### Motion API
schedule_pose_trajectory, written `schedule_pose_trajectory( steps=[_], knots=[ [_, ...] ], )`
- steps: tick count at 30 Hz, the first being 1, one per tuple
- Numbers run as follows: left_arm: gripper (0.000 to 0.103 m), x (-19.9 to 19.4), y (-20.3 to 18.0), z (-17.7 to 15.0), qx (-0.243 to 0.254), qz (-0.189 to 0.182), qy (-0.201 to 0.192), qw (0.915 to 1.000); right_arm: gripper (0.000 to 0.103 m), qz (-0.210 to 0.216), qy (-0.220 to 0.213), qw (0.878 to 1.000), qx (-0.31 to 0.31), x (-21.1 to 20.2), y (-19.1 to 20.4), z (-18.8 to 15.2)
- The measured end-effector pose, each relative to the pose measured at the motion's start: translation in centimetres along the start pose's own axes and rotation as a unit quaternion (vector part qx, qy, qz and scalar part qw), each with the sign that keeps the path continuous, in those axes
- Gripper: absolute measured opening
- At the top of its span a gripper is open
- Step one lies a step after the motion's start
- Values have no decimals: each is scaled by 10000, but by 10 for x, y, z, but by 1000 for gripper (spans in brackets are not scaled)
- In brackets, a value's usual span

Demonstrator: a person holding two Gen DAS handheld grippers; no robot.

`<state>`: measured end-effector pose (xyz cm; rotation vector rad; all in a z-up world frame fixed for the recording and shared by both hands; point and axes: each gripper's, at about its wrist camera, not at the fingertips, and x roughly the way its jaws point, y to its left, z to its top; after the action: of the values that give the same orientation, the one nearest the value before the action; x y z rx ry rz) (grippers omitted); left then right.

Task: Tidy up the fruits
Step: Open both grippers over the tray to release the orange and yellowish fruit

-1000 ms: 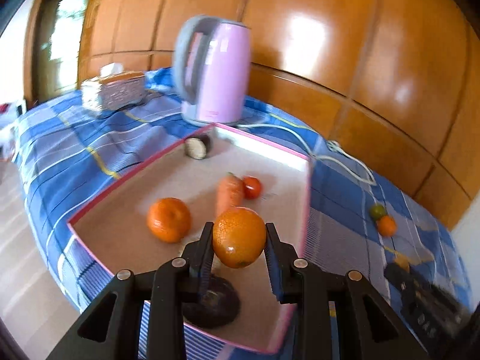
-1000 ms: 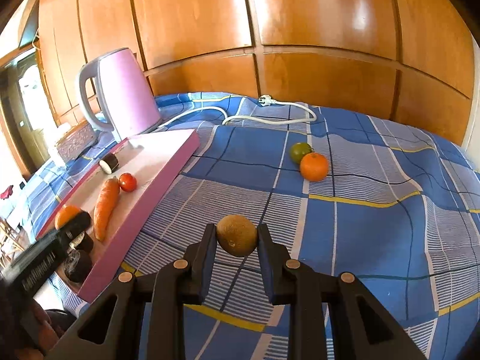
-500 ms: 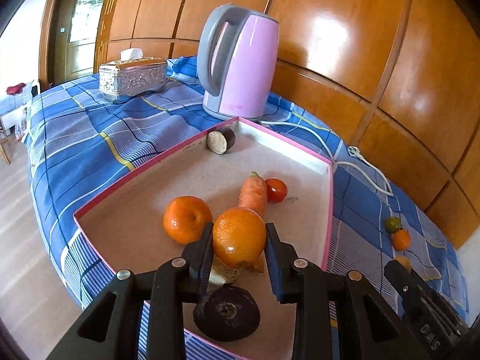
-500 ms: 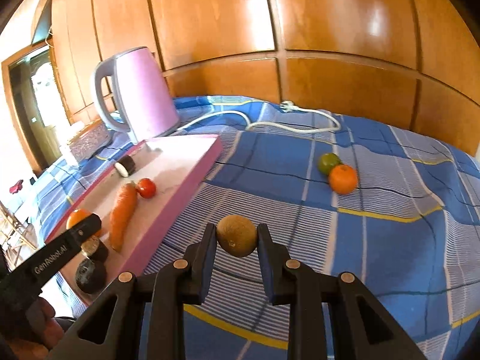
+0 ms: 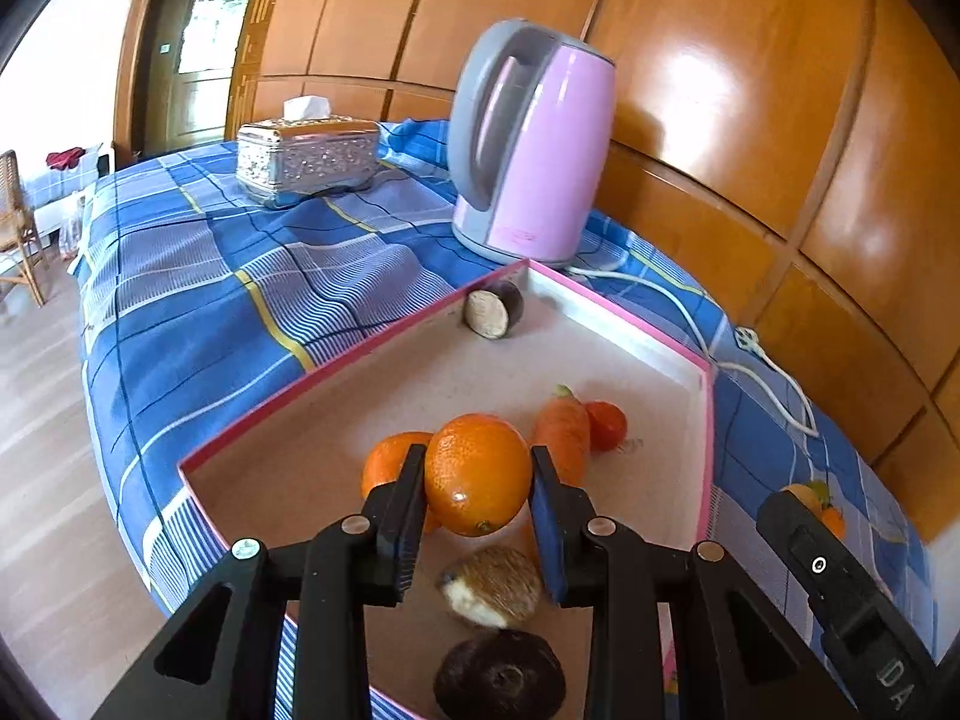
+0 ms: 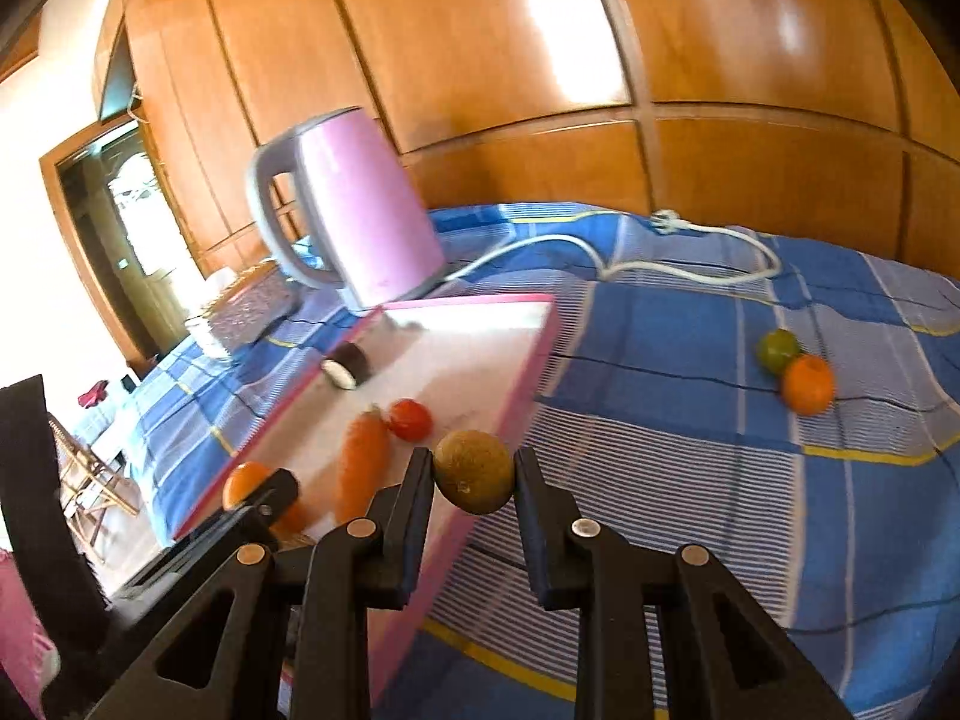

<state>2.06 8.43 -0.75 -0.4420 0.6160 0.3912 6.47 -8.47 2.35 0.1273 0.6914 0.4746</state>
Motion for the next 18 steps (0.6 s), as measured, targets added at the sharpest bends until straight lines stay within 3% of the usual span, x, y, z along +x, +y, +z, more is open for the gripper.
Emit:
schedule_pose_trajectory(
  steps=[18],
  knots=[
    [34,14,20,17,-395,38,-12,9992,27,143,182,9995,-220,19,38,25]
  ],
)
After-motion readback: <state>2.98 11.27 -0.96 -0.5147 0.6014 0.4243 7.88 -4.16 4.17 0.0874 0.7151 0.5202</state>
